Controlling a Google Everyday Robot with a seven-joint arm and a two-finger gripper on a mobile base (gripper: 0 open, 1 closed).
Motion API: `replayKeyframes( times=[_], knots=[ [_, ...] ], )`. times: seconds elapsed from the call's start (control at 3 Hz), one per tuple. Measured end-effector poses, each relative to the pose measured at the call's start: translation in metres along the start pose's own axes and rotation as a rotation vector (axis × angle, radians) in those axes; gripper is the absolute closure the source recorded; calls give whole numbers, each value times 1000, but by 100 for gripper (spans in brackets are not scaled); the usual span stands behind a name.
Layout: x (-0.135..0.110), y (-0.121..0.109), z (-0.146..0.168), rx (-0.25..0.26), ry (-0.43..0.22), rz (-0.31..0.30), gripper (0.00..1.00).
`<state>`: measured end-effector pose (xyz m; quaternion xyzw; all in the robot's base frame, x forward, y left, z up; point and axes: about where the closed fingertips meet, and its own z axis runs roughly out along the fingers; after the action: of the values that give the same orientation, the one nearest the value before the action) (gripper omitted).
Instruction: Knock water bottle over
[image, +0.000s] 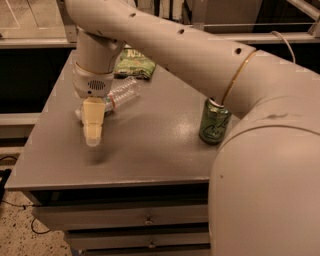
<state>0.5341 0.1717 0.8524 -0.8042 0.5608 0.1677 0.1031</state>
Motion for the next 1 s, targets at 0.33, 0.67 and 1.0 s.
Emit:
replayKeyframes(
  times=[0.33, 0.67, 1.0],
  knots=[
    [5, 2, -4, 13, -2, 14, 0],
    [13, 3, -16, 42, -7, 40, 0],
    [30, 4, -59, 149, -109, 90, 0]
  ],
)
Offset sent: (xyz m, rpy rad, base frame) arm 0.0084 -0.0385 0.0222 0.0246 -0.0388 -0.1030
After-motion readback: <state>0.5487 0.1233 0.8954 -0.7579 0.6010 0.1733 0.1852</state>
